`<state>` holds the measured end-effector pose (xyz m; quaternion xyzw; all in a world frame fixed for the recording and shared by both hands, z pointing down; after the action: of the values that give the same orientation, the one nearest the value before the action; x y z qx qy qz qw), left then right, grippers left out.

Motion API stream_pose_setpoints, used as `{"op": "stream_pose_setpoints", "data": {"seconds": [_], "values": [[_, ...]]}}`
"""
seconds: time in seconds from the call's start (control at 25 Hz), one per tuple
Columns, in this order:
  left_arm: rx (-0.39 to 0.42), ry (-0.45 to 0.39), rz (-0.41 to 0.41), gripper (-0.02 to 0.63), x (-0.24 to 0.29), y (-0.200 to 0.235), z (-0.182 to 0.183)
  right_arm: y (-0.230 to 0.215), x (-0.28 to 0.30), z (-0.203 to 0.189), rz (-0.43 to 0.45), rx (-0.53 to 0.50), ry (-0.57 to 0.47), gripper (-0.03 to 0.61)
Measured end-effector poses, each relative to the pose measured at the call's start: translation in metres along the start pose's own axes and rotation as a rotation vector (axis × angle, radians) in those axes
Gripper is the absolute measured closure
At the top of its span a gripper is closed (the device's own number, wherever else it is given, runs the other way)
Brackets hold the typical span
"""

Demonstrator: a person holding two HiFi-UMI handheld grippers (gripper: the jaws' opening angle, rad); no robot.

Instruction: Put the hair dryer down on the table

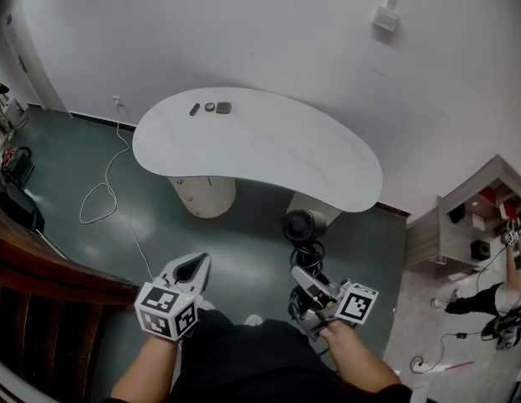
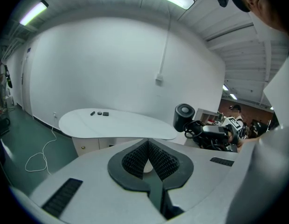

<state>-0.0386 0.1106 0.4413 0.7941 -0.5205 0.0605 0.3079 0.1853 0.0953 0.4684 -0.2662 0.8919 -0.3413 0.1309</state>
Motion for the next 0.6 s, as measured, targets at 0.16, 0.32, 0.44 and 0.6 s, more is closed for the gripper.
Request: {"op": "stream_pose_setpoints", "data": {"seconds": [0.16, 0.32, 0.44, 0.6], "values": [[-0.009, 0.007, -0.011, 0.603, 0.011, 0.006, 0.001, -0.009, 0.010, 0.001, -0.007, 0.016, 0.017, 0.380], [-0.010, 0.014, -0.034, 0.603, 0.031, 0.016, 0.008, -0.017, 0.025, 0.007, -0.007, -0.003, 0.015, 0.380], [0.003, 0.016, -0.061, 0.603, 0.047, 0.022, 0.017, -0.026, 0.033, 0.009, -0.026, -0.002, 0.011, 0.380], [0.009, 0.022, -0.086, 0.603, 0.073, 0.038, 0.036, -0.043, 0.051, 0.018, -0.052, -0.002, 0.009, 0.380]]}}
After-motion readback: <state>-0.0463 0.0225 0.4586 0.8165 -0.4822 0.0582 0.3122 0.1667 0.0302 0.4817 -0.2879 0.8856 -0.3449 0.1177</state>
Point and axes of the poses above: the fingertips, and each gripper's own axes: x forward along the fingers, y to its left, z out of its top, the point moved 2 cm from there along -x, backward along the fingers, and after that the axes turned 15 degrees about -x, right-handed, at the moved point
